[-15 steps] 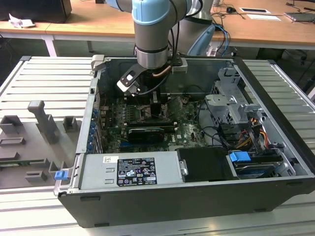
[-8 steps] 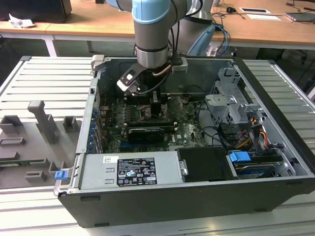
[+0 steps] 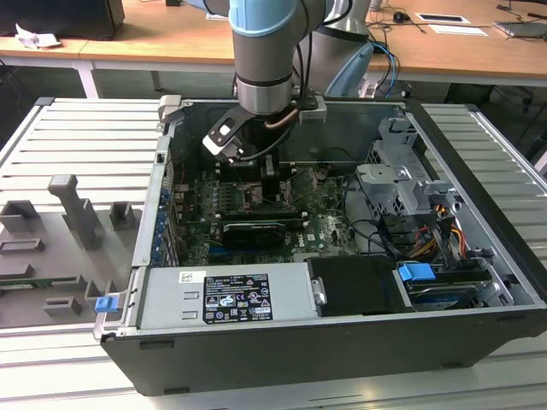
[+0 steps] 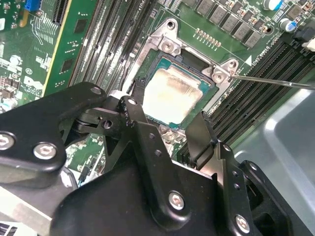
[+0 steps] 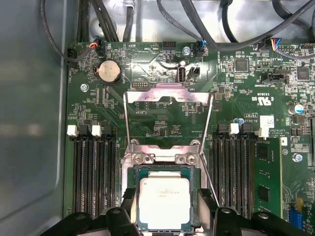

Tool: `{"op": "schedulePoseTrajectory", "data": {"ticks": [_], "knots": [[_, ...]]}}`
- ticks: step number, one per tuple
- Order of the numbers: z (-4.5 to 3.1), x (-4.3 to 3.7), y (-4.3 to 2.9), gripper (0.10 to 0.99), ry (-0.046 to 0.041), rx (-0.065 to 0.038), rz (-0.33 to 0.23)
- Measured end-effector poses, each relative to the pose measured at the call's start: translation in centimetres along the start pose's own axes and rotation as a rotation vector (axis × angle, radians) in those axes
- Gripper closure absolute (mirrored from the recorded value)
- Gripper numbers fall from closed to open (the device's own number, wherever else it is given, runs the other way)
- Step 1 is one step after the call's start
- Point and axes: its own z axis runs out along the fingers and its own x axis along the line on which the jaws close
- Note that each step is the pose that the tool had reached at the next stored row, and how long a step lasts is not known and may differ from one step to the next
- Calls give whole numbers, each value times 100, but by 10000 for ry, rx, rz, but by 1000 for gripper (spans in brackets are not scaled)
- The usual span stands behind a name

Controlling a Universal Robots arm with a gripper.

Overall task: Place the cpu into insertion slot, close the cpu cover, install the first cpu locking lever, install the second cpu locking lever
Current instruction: 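Place the cpu into insertion slot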

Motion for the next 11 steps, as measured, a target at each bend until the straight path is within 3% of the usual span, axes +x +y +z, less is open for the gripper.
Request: {"op": "schedulePoseTrajectory", "data": {"ticks": [5,9,10,11], "knots": [[-13,19,1,482,-62,0,-4],[-13,120,1,749,-122,0,-10],[-13,133,1,749,-136,0,-11],[-13,144,1,808,-146,0,-12]]}}
